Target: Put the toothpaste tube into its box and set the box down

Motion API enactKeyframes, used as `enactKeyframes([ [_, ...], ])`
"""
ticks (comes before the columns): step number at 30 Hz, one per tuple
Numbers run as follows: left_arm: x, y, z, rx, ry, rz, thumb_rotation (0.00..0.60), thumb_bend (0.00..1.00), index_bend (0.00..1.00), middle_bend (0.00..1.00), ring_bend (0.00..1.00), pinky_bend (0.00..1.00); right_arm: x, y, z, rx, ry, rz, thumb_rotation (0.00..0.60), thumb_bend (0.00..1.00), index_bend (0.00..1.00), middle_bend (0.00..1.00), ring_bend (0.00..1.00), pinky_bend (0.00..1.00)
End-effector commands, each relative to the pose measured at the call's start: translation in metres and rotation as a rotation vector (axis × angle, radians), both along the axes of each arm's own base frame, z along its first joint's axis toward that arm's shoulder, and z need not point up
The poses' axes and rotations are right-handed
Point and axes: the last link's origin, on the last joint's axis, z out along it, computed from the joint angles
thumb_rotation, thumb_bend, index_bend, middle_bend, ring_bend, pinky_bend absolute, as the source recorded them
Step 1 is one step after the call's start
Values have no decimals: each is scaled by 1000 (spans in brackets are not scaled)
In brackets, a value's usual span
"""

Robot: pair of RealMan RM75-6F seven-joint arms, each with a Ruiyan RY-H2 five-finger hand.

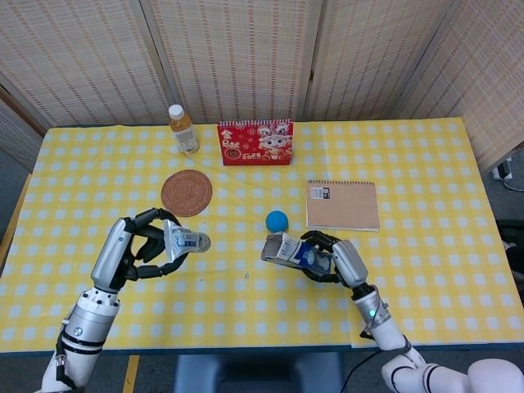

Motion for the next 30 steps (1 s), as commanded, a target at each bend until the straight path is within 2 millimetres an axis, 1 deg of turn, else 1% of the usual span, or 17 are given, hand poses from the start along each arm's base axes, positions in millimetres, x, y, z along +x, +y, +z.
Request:
enactKeyframes([
  [1,4,2,-3,-18,-3,-4,600,601,783,1000,1000,1000,11,-3,-9,9,-68,8,600,292,466,327,401,484],
  [8,13,6,-10,-39,-5,-10,600,601,784,1000,1000,1000,31,-5,-32,55,-145,17,600,292,465,327,402,484],
  [12,17,8,-12,-46,-8,-10,600,601,784,1000,1000,1000,43,-5,-41,75,-169,31,600,292,465,327,402,484],
  [23,24,11,-19,-57,3,-3,600,601,784,1000,1000,1000,69,-6,-54,106,-220,67,600,292,464,327,401,484],
  [30,27,9,-25,-66,3,-6,600,601,784,1000,1000,1000,84,-8,-55,109,-250,88,600,292,463,327,401,484],
])
